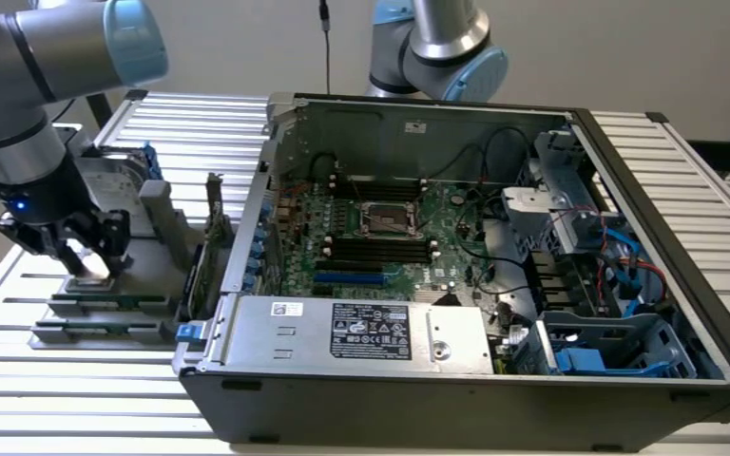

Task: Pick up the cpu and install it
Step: 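Pick up the cpu and move it towards the insertion slot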

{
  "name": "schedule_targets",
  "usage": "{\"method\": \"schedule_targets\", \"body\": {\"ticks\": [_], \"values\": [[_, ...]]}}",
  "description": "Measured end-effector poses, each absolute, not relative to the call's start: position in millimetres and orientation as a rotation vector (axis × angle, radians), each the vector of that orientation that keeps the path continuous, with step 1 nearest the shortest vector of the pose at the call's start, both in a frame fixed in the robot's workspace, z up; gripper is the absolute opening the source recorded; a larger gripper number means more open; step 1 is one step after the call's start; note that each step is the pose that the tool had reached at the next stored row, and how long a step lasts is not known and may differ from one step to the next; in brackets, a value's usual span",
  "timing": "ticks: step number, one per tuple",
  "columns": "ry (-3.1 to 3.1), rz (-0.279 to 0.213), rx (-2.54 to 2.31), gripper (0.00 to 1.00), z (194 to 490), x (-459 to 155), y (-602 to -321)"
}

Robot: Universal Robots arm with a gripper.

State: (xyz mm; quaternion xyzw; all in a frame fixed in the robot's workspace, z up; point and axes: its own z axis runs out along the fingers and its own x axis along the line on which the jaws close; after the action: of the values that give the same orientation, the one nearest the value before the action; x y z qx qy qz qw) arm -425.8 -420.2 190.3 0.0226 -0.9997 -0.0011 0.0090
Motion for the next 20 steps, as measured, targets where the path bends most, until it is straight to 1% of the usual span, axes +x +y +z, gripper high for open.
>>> {"method": "schedule_targets", "body": {"ticks": [10,20], "values": [[-3.123,-0.005,0.068,0.55,206.2,-425.8,-420.1],[-3.117,-0.005,0.067,0.55,248.7,-423.2,-420.2]]}}
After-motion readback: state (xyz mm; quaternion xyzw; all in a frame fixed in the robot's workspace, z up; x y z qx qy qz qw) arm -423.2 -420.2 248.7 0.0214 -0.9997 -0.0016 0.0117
